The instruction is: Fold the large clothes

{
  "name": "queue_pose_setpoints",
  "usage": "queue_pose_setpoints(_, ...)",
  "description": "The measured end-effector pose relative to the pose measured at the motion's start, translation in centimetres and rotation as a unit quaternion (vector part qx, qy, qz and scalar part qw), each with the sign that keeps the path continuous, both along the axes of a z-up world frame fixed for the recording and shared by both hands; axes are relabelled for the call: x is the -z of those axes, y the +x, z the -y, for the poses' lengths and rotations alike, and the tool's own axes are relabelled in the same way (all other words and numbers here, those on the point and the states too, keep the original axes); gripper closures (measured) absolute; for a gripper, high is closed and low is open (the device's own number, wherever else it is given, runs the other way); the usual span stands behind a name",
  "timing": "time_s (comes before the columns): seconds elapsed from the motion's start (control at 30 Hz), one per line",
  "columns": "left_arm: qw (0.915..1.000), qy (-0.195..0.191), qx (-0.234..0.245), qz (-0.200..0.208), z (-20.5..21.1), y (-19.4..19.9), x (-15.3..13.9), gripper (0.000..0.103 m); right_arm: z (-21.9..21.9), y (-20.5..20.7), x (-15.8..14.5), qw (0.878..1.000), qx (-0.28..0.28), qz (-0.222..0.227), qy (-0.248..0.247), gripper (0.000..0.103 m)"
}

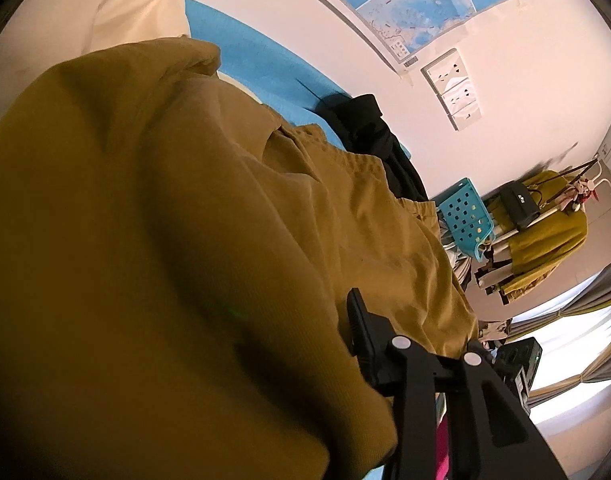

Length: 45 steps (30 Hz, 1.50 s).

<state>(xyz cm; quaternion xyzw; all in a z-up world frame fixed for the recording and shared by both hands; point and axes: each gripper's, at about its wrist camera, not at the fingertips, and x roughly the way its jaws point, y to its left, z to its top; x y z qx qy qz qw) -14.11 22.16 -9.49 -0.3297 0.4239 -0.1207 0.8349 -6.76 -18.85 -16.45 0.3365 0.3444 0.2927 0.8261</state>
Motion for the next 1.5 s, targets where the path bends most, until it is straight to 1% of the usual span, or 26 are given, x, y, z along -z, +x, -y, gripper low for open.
queue_pose_setpoints(0.03,1.0,0.001,0.001,0.001,0.0,0.0,0.0,0.06,-0.3,0.1,-0.2,1.0,0.009,0.003,-0.001,0.015)
queue_pose_setpoints(0.07,1.0,0.002,0.0,0.002,0.0,0.0,0.2,0.059,-0.4,0.0,-0.8,1.0,0.016,0.016,0.006,0.015)
queue_pose_setpoints(0.1,1.0,0.001,0.001,0.0,0.0,0.0,0.5,0.056,-0.2,-0.4,-1.6,0.999,0.023,0.043,0.021,0.019)
queue_pose_setpoints(0.13,1.0,0.001,0.003,-0.002,-0.1,0.1,0.6,0.049,0.0,-0.8,-2.4,0.997,0.025,0.066,0.025,0.022)
queue_pose_setpoints(0.17,1.0,0.003,0.0,-0.008,-0.2,0.1,0.9,0.046,0.0,-0.9,-2.7,0.997,0.021,0.076,0.022,0.022)
queue_pose_setpoints(0.2,0.9999,0.001,-0.004,-0.01,-0.5,0.1,1.2,0.044,-0.2,-0.8,-2.8,0.997,0.013,0.074,0.016,0.019)
queue_pose_setpoints(0.23,1.0,-0.005,-0.004,-0.006,-0.6,0.1,1.3,0.044,-0.2,-0.5,-2.7,0.998,0.012,0.06,0.012,0.019)
queue_pose_setpoints(0.27,1.0,-0.008,-0.003,-0.005,-0.7,0.0,1.4,0.044,-0.4,-0.1,-2.0,0.999,0.01,0.033,0.003,0.019)
queue_pose_setpoints(0.37,1.0,0.006,-0.004,0.002,-0.3,-0.1,1.2,0.043,-0.3,0.2,-0.4,1.0,0.013,0.001,-0.011,0.019)
queue_pose_setpoints(0.43,1.0,0.008,-0.004,0.001,-0.1,-0.1,1.1,0.042,0.2,0.1,0.7,0.999,0.029,-0.02,-0.009,0.021)
queue_pose_setpoints(0.53,1.0,-0.003,-0.003,0.0,-0.3,0.0,1.2,0.039,0.0,-0.2,0.9,0.999,0.028,-0.008,-0.02,0.021)
queue_pose_setpoints(0.67,0.9999,0.011,0.0,-0.002,0.1,0.2,1.0,0.038,-0.9,1.7,0.2,1.0,0.022,-0.002,-0.002,0.021)
queue_pose_setpoints(0.73,0.9998,0.017,0.003,-0.006,0.3,0.2,0.9,0.038,-1.3,2.1,-0.8,0.999,0.02,0.025,0.006,0.022)
queue_pose_setpoints(0.8,0.9996,0.024,0.01,-0.006,0.3,0.2,0.7,0.037,-2.0,2.3,-2.3,0.998,0.011,0.064,0.007,0.022)
queue_pose_setpoints(0.83,0.9996,0.021,0.02,-0.001,0.4,0.2,0.5,0.032,-2.5,2.6,-2.4,0.998,0.008,0.069,-0.002,0.021)
queue_pose_setpoints(0.9,0.9989,0.007,0.046,0.008,0.6,0.2,0.1,0.024,-3.0,3.5,-1.7,0.999,0.008,0.04,-0.02,0.021)
queue_pose_setpoints(0.93,0.9989,0.021,0.042,0.005,0.6,0.3,0.0,0.025,-3.2,4.0,-1.1,0.999,0.005,0.026,-0.02,0.021)
queue_pose_setpoints(0.97,0.9988,0.041,0.026,-0.001,0.4,0.5,-0.1,0.025,-3.0,4.1,-0.8,1.0,0.006,0.021,-0.01,0.022)
queue_pose_setpoints(1.03,0.9982,0.059,0.012,0.0,0.2,0.8,0.1,0.025,-2.7,4.2,-0.5,1.0,0.006,0.019,0.01,0.022)
queue_pose_setpoints(1.17,0.9945,0.105,-0.003,0.003,0.9,1.3,0.0,0.024,-2.4,4.5,-0.4,0.999,0.005,0.02,0.027,0.023)
queue_pose_setpoints(1.27,0.9941,0.106,-0.021,-0.005,0.7,1.9,0.0,0.027,-2.2,4.8,-0.2,0.999,0.011,0.016,0.027,0.036)
queue_pose_setpoints(1.33,0.991,0.127,-0.038,-0.018,0.6,2.1,-0.1,0.048,-1.8,4.9,-0.1,0.999,0.009,0.018,0.032,0.057)
queue_pose_setpoints(1.37,0.9901,0.132,-0.041,-0.021,0.5,2.1,-0.1,0.051,-1.5,4.9,-0.1,0.999,0.007,0.018,0.037,0.063)
queue_pose_setpoints(1.43,0.9899,0.136,-0.036,-0.016,0.6,1.8,-0.5,0.062,-1.3,4.5,-0.6,0.999,-0.002,0.033,0.036,0.076)
queue_pose_setpoints(1.47,0.9896,0.139,-0.034,-0.012,0.8,1.5,-0.8,0.069,-1.3,3.9,-1.2,0.998,-0.005,0.049,0.03,0.077)
queue_pose_setpoints(1.5,0.9885,0.148,-0.03,-0.007,1.0,1.1,-1.4,0.071,-1.3,3.6,-1.5,0.998,-0.009,0.057,0.029,0.078)
